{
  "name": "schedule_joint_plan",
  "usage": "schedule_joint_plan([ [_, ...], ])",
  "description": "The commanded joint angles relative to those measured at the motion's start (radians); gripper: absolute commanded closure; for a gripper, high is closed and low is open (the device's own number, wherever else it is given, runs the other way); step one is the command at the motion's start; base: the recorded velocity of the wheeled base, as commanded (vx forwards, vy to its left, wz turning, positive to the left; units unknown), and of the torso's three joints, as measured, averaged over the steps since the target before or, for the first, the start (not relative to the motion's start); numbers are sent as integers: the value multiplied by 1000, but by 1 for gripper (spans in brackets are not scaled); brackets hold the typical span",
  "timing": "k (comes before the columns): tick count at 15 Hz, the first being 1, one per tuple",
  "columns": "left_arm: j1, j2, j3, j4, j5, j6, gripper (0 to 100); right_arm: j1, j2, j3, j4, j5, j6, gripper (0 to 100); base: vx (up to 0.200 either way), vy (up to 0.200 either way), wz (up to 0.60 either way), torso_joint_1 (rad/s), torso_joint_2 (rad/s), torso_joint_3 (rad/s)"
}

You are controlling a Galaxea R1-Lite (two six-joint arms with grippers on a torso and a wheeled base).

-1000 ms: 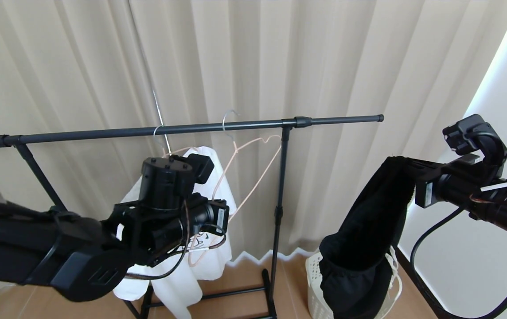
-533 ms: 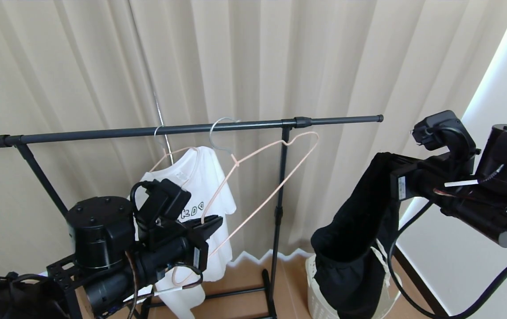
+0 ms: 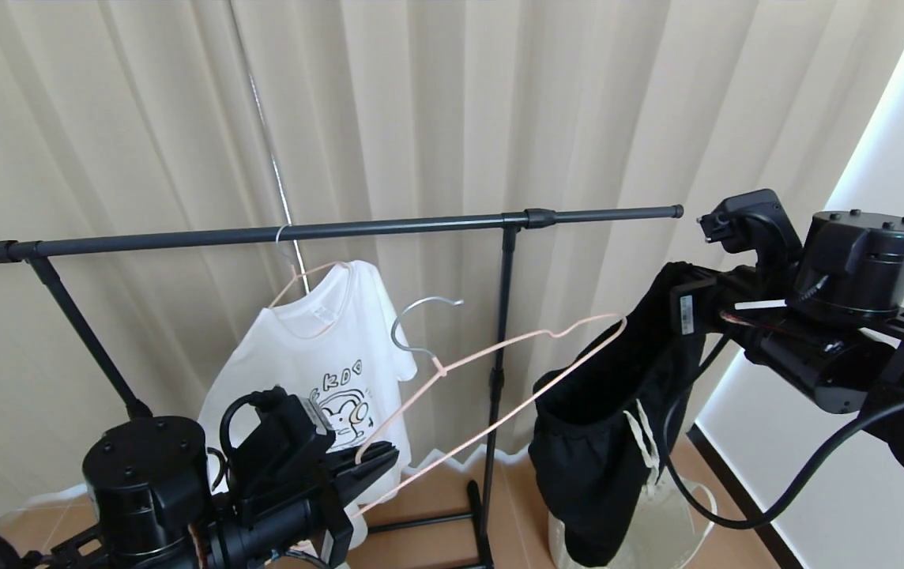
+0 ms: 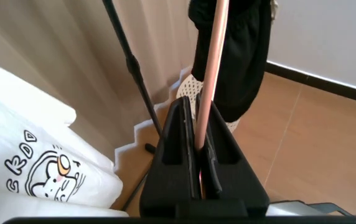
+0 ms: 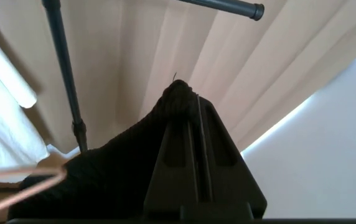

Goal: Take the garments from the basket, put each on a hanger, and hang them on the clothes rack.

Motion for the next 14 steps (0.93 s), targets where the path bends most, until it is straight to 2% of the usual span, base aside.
schedule_joint_plan([
  [1, -4, 62, 36, -46, -15, 2, 100, 2, 29, -30, 1, -12, 16, 100, 0, 0, 0, 0, 0, 0],
  [3, -19, 90, 31, -72, -14, 0, 100, 5, 24, -36, 7, -13, 42, 100, 0, 0, 0, 0, 0, 0],
  [5, -28, 120, 19, -105, -9, -4, 100, 48, 22, -36, 9, -13, 52, 100, 0, 0, 0, 0, 0, 0],
  [9, -30, 136, -27, -108, 17, -20, 100, 117, 27, -25, 9, -49, 60, 100, 0, 0, 0, 0, 0, 0],
  [11, -50, 147, -58, -108, 46, -67, 100, 144, 25, -13, 9, -50, 60, 100, 0, 0, 0, 0, 0, 0],
  [13, -90, 173, -102, -108, 135, -142, 100, 181, 25, -11, 7, -78, 66, 100, 0, 0, 0, 0, 0, 0],
  [14, -90, 173, -102, -108, 135, -142, 100, 181, 25, -11, 7, -78, 66, 100, 0, 0, 0, 0, 0, 0],
])
